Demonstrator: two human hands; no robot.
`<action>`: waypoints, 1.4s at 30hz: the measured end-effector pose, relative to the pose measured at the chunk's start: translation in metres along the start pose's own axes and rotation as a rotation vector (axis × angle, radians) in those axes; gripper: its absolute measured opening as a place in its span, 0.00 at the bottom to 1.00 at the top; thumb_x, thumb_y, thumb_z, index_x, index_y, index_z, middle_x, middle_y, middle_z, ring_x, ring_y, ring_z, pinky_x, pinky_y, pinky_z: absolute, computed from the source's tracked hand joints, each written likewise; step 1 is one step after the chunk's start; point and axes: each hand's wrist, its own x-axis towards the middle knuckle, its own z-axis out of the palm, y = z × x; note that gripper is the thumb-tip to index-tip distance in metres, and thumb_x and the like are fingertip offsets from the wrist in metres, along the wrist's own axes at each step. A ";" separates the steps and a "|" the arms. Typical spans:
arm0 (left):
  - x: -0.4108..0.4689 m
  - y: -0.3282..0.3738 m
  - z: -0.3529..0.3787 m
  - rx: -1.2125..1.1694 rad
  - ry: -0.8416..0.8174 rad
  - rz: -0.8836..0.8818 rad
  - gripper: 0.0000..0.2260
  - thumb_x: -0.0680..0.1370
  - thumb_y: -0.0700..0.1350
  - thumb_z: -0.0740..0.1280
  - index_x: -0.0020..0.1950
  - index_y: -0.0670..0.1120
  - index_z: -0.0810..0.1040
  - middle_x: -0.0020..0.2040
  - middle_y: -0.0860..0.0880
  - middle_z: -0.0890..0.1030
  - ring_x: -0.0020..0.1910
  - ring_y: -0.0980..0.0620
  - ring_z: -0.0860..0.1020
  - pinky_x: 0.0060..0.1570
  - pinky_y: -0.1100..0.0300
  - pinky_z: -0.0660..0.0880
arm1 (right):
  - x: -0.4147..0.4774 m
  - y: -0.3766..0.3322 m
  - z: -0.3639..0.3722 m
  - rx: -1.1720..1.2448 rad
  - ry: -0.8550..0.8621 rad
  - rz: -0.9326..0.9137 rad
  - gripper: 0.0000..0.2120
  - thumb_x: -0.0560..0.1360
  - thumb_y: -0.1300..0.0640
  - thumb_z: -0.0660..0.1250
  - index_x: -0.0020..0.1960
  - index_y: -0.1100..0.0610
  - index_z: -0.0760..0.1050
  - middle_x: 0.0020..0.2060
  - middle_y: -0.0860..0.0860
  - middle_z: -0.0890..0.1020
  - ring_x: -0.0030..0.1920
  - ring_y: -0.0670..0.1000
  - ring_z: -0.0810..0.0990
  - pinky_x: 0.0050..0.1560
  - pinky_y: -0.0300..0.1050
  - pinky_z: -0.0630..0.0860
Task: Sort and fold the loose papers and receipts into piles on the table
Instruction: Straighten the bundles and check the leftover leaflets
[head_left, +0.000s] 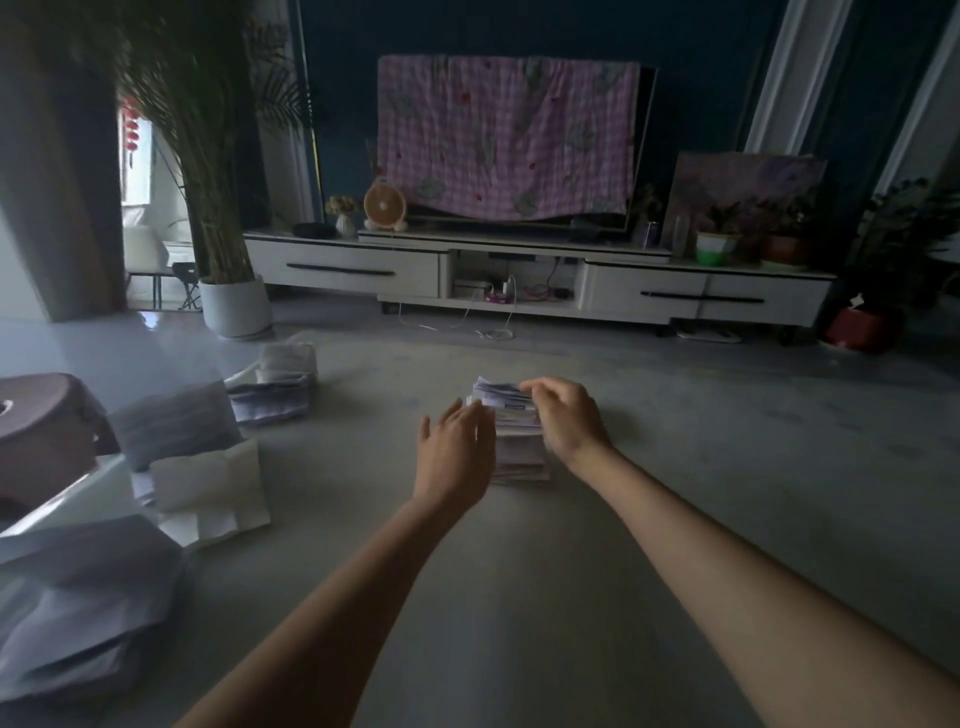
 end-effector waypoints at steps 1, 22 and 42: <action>0.000 -0.003 -0.002 -0.017 0.022 -0.011 0.15 0.82 0.45 0.53 0.59 0.43 0.76 0.62 0.44 0.77 0.68 0.46 0.69 0.67 0.47 0.62 | 0.000 -0.004 -0.001 0.013 0.013 0.011 0.14 0.79 0.61 0.55 0.56 0.61 0.78 0.56 0.56 0.80 0.57 0.54 0.77 0.49 0.37 0.67; -0.135 -0.080 -0.242 -0.230 0.548 -0.250 0.10 0.74 0.34 0.63 0.46 0.48 0.77 0.47 0.48 0.81 0.50 0.47 0.79 0.48 0.59 0.72 | -0.068 -0.117 0.184 -0.130 -0.747 0.003 0.15 0.73 0.69 0.58 0.56 0.65 0.78 0.56 0.57 0.78 0.60 0.55 0.73 0.56 0.41 0.71; -0.102 -0.082 -0.252 -0.410 0.406 -0.376 0.11 0.76 0.31 0.62 0.53 0.42 0.78 0.53 0.44 0.80 0.53 0.50 0.77 0.56 0.58 0.73 | -0.045 -0.135 0.176 -0.325 -0.349 -0.423 0.12 0.75 0.61 0.62 0.54 0.58 0.80 0.59 0.56 0.79 0.62 0.56 0.74 0.64 0.45 0.65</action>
